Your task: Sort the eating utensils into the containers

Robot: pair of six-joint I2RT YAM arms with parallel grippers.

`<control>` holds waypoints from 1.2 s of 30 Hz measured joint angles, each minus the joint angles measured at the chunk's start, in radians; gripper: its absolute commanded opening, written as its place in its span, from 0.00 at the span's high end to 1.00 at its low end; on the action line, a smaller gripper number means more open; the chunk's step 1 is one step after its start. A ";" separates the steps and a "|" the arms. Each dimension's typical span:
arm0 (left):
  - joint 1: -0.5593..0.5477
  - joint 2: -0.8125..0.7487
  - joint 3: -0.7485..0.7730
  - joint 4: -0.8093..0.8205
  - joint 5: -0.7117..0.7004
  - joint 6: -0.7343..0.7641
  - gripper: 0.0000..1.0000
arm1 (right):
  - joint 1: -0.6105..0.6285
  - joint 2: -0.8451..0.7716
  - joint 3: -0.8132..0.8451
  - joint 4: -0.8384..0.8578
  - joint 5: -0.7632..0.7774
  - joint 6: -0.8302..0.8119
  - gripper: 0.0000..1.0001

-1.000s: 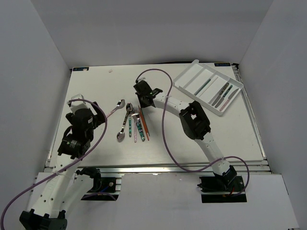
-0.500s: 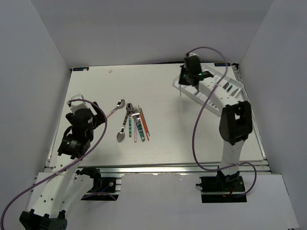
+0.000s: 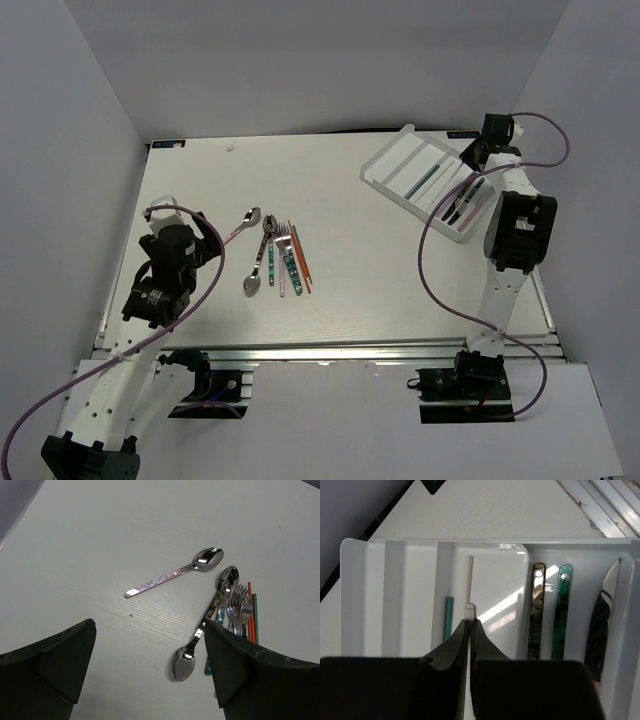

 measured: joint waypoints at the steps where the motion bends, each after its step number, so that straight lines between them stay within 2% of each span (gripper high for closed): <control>1: 0.000 0.006 0.000 0.000 0.002 0.000 0.02 | 0.001 0.017 0.013 0.001 0.000 0.008 1.00; 8: 0.000 0.033 0.000 0.000 0.009 0.000 0.02 | 0.010 0.112 0.172 0.003 0.004 0.019 1.00; 23: 0.000 0.047 0.000 0.000 0.013 0.000 0.02 | -0.006 0.138 0.196 0.042 0.008 0.051 1.00; 26: 0.000 0.047 0.000 0.000 0.013 0.000 0.02 | -0.006 0.151 0.196 0.046 0.005 0.050 0.87; 27: 0.000 0.047 0.000 0.000 0.013 0.000 0.02 | -0.006 0.154 0.196 0.045 0.000 0.049 0.79; 32: 0.000 0.047 0.000 0.000 0.014 0.001 0.02 | -0.006 0.146 0.142 0.079 -0.025 0.053 0.54; 33: 0.000 0.047 0.000 -0.001 0.014 0.000 0.02 | -0.006 0.140 0.120 0.082 -0.029 0.053 0.44; 36: 0.000 0.047 0.000 0.000 0.014 0.000 0.02 | -0.006 0.119 0.071 0.077 -0.040 0.055 0.42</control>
